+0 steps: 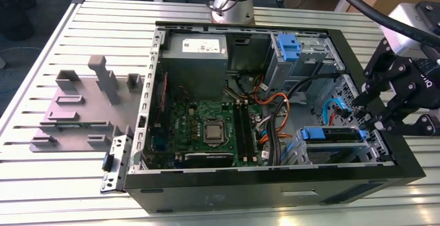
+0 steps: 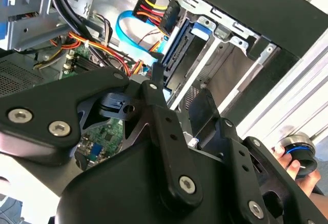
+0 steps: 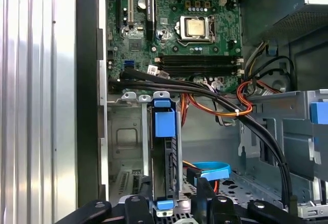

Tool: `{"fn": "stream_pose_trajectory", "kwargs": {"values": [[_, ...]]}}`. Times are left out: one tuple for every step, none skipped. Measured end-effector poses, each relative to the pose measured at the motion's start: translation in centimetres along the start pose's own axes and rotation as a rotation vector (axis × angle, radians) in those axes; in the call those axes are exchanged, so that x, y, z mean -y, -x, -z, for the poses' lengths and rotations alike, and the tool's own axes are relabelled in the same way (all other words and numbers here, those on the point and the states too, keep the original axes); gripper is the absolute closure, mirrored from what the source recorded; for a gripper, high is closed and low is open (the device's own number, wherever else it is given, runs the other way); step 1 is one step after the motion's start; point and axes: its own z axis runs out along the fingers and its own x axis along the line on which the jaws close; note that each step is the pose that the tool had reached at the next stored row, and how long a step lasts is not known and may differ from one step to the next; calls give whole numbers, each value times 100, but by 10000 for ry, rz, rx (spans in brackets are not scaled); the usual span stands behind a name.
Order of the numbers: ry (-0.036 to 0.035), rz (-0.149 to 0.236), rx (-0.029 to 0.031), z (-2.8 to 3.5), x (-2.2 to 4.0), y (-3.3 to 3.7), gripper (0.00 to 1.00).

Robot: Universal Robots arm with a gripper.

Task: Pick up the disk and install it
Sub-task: 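Insert the first disk wire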

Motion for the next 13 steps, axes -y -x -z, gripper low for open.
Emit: {"fn": "stream_pose_trajectory", "kwargs": {"values": [[0,0,0,-2,7,5,53],[1,0,0,-5,14,10,53],[1,0,3,-9,24,13,53],[2,0,2,-11,36,18,53],[4,0,1,-14,51,23,53],[6,-1,-1,-16,64,28,53],[9,-2,0,-21,78,33,53],[10,-2,-2,-24,87,38,53],[12,-2,-1,-31,94,41,53],[13,-2,-1,-39,99,43,53],[14,-3,-2,-47,104,45,53],[16,-2,-2,-55,109,47,53],[18,-2,-3,-64,113,49,53]]}}
